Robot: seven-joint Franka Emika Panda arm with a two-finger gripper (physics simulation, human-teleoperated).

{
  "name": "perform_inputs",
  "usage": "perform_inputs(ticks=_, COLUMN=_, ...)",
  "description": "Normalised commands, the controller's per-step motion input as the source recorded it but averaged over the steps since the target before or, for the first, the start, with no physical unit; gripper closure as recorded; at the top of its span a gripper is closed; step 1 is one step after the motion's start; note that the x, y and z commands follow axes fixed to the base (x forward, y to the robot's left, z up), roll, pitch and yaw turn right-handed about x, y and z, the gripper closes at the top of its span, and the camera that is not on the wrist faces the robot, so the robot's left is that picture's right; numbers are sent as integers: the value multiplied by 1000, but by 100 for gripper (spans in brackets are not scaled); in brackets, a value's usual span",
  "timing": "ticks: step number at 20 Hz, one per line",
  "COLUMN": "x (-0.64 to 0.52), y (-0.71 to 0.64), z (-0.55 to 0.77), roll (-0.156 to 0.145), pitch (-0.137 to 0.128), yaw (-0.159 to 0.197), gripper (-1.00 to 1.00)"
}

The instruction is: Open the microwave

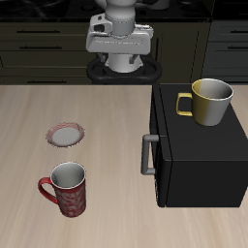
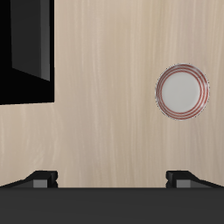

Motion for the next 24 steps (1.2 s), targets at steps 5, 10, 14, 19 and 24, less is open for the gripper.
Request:
perform_inputs(ticks=5, x=156, y=-50, z=148, roll=49, pitch=-26, yaw=48, gripper=-100)
perform_inputs(ticks=10, x=271, y=-16, z=139, roll=13, pitch=-15, yaw=21, gripper=-100)
perform_inputs(ticks=14, x=294, y=-18, z=125, roll=-9, pitch=-21, yaw=38, gripper=-100)
perform_inputs(ticks=19, x=360, y=-107, z=121, roll=-46, pitch=-31, yaw=47, gripper=-100)
perform_inputs(ticks=24, x=277, y=-42, z=80, roll=-11, pitch=-19, yaw=33, gripper=-100)
